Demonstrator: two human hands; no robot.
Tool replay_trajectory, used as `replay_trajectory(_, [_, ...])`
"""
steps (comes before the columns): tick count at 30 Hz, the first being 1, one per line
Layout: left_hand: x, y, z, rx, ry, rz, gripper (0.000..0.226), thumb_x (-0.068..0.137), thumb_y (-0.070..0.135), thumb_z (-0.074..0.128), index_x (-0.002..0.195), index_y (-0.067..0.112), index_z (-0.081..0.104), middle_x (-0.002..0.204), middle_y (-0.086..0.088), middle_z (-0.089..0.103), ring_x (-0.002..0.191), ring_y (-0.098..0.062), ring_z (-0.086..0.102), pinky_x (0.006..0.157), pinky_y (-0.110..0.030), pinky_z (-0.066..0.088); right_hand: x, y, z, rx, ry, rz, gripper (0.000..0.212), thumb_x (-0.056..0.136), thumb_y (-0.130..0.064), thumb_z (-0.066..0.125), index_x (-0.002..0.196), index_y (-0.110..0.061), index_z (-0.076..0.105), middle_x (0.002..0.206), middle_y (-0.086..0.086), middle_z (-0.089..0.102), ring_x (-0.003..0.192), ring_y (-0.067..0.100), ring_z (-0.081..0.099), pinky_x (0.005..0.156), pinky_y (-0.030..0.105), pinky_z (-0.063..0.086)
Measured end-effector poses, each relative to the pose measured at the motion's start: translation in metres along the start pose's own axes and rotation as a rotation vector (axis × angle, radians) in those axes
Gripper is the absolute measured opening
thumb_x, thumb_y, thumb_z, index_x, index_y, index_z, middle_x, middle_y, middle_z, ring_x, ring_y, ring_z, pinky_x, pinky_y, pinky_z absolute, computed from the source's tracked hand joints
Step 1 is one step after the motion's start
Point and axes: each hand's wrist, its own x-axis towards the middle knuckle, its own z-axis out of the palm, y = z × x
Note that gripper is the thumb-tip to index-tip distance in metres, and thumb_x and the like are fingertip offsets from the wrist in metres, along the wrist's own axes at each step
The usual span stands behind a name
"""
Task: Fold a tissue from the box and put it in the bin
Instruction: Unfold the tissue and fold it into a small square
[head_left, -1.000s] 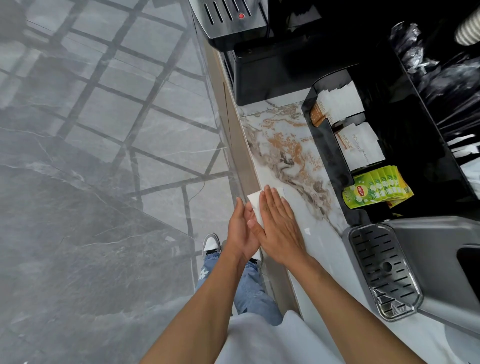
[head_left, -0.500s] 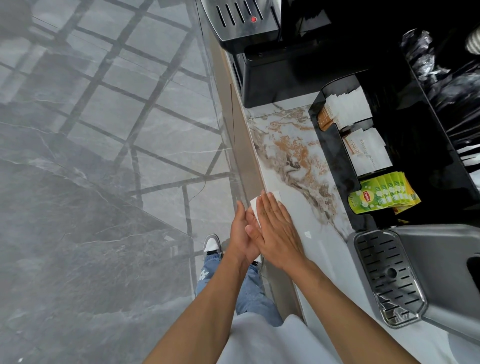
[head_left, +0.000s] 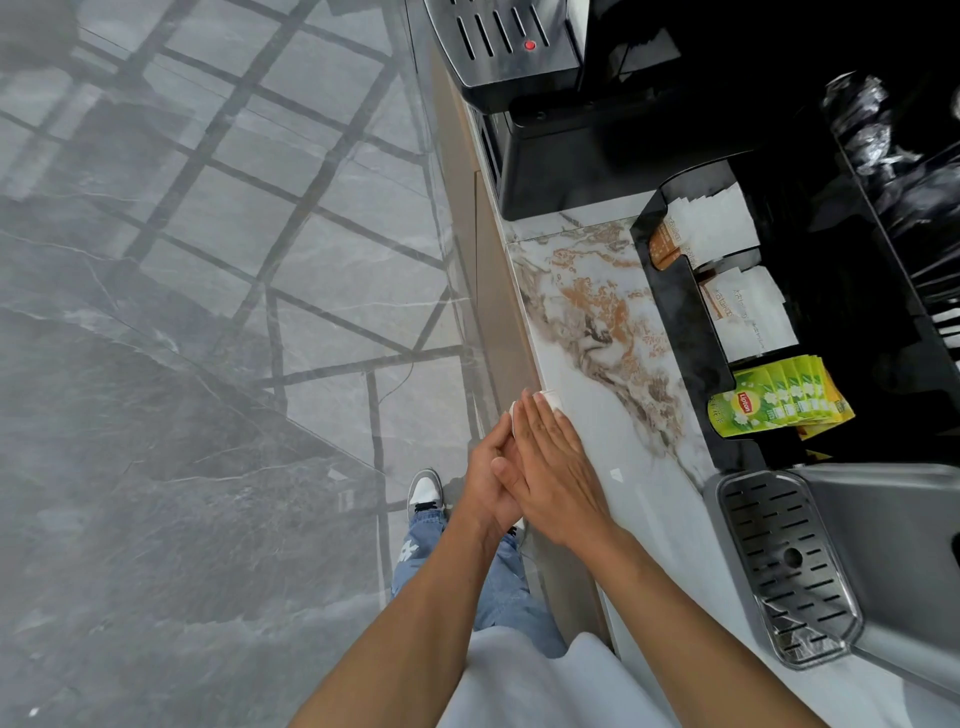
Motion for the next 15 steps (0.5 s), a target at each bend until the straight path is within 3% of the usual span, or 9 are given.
replay_trajectory(5, [0.0034, -0.0006, -0.0029, 0.057, 0.049, 0.008, 0.044, 0.102, 0.030, 0.045, 0.137, 0.005, 0.056, 0.126, -0.014, 0.066, 0.120, -0.024, 0.062, 0.113, -0.036, 0.040, -0.0004, -0.0001, 0.0011, 0.011, -0.009, 0.007, 0.075, 0.095, -0.059, -0.004, 0.150, -0.008, 0.006, 0.162, 0.006, 0.003, 0.150, 0.016, -0.005, 0.122, 0.034, -0.003])
replay_trajectory(11, [-0.0006, 0.0015, -0.0020, 0.085, 0.060, -0.003, 0.041, 0.103, 0.030, 0.042, 0.122, 0.005, 0.067, 0.117, -0.013, 0.073, 0.110, -0.021, 0.069, 0.098, -0.032, 0.053, -0.0012, -0.0011, -0.0001, 0.013, -0.019, 0.012, 0.074, 0.094, -0.061, -0.005, 0.149, -0.012, -0.002, 0.162, 0.003, -0.006, 0.149, 0.013, -0.013, 0.120, 0.029, -0.012])
replay_trajectory(15, [-0.0039, 0.0034, -0.0033, 0.090, 0.075, 0.000, 0.041, 0.103, 0.031, 0.043, 0.129, 0.006, 0.063, 0.122, -0.013, 0.071, 0.117, -0.022, 0.066, 0.107, -0.035, 0.045, -0.0005, -0.0053, 0.0010, 0.043, -0.034, -0.001, 0.075, 0.092, -0.061, -0.008, 0.149, -0.013, -0.003, 0.162, 0.003, -0.006, 0.150, 0.014, -0.013, 0.121, 0.032, -0.008])
